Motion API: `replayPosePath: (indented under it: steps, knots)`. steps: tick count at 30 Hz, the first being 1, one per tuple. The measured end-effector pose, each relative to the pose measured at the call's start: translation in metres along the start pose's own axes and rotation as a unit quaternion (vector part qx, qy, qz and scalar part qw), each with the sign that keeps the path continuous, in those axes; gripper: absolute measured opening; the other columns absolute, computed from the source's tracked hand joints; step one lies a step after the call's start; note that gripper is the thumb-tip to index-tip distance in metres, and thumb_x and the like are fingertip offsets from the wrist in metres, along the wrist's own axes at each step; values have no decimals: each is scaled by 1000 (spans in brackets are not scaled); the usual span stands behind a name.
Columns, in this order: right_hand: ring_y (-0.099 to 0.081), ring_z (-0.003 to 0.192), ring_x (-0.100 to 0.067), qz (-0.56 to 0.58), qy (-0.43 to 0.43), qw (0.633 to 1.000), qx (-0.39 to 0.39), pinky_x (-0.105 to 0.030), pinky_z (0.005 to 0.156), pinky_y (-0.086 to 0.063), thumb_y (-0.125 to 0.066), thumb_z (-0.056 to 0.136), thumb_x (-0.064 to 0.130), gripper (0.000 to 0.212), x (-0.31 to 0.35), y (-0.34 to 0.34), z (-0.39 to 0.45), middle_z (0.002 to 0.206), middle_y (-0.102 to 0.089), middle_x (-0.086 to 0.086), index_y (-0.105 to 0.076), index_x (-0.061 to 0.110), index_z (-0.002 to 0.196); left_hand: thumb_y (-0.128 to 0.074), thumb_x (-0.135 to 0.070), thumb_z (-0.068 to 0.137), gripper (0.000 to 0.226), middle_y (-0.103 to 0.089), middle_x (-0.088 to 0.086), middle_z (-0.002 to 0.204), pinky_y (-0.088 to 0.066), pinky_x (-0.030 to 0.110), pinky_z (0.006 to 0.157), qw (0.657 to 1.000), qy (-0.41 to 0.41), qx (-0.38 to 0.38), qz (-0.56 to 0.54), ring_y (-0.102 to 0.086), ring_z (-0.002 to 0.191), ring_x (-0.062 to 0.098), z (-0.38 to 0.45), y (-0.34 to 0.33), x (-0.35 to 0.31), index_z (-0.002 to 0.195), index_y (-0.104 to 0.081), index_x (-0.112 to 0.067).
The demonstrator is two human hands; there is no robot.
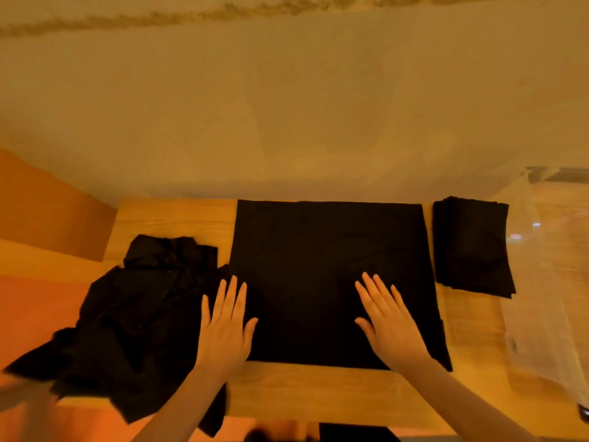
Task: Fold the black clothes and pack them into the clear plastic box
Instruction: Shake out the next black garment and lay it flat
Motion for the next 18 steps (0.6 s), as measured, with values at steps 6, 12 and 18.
replayPosePath:
  steps: [6,12,18]
  knots:
    - [9,144,-11,-42,-19,999,19,-34,112,-3,-2,97,51,60,-13,-32,-29,147,-34,-2,-25,18,143,-3,-49,97,62,-34,10,148,-14,47,107,999,4,46,2,-24,136,29,-23,-19,49,145,-25,-18]
    - [9,143,-7,-48,-36,998,18,-31,112,-1,-3,97,51,59,-36,-30,-33,148,-33,-2,-21,18,144,-3,-50,96,68,-32,12,149,-22,49,109,998,64,17,-24,-28,138,30,-8,-25,65,143,-31,-10]
    - [9,143,-8,-55,-2,998,6,-32,113,0,-4,97,53,61,-36,-29,-39,150,-24,0,-14,19,145,-35,-43,91,65,-26,19,150,-20,53,110,998,26,-59,-28,-23,139,33,-4,-10,43,142,-30,-4]
Point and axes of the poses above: each hand's wrist, its own z-axis towards the middle knuckle, its own y-axis out of the back of the hand, x = y × z, the point moved 2 cm from there along z, towards the middle knuckle
